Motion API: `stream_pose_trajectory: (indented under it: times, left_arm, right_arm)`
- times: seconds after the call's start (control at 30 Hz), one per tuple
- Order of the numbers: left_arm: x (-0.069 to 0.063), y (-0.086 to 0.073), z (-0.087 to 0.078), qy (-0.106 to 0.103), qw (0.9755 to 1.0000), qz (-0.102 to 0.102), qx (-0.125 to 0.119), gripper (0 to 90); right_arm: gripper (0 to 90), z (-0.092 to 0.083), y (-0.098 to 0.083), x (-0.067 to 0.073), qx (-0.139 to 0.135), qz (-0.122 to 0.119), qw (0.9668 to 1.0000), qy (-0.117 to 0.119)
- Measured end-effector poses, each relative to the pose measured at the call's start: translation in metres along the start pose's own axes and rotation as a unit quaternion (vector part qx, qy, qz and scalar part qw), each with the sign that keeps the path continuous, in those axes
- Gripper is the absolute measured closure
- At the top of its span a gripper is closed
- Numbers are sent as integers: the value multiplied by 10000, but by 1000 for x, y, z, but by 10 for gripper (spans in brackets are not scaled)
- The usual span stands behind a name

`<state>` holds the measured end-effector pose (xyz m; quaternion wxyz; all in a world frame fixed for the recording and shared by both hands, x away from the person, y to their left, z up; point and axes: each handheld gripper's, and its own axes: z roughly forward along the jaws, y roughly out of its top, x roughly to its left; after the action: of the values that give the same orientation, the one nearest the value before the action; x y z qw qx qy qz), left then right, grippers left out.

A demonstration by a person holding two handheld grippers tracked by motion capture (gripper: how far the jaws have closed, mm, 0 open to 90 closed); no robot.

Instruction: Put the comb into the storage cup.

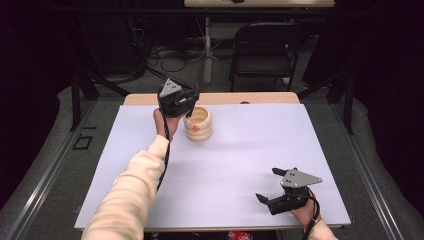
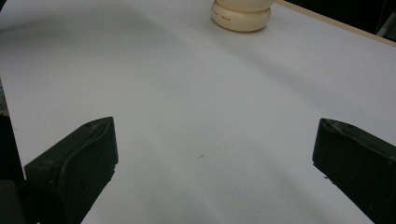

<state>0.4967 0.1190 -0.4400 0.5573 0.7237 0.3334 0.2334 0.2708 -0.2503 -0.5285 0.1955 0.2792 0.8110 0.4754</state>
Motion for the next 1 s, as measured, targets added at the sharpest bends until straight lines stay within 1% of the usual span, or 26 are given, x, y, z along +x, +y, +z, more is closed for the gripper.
stream_pose_trajectory:
  times: [0.1,0.2,0.27,0.43,0.6,0.63,0.73,0.83,1.0]
  left_arm:
    - [0,-1,2,26,10000,26,-6,720]
    - [-1,-2,3,46,10000,3,-74,719]
    - [0,-2,3,11,10000,-7,-57,719]
    - [1,-5,6,27,9999,-60,-97,719]
    - [1,-7,9,37,9999,-70,-120,719]
    - [1,-8,9,4,9999,-53,-132,719]
    - [2,-8,9,16,9999,-39,-155,719]
    - [3,-9,10,23,9998,-65,-176,719]
    - [4,-12,11,-33,9998,-81,-198,719]
  right_arm:
    - [0,0,0,0,0,-19,10000,-9]
    - [0,0,0,0,-12,2,10000,-5]
    - [0,-1,0,0,-10,-13,10000,-5]
    - [0,-1,0,0,-11,12,10000,1]
    - [0,-1,0,0,-10,-18,10000,8]
    - [0,-1,0,0,-12,-16,10000,7]
    - [0,0,0,0,-11,-12,10000,15]
    - [0,0,0,0,-13,-17,10000,22]
    - [0,0,0,0,-3,-17,10000,22]
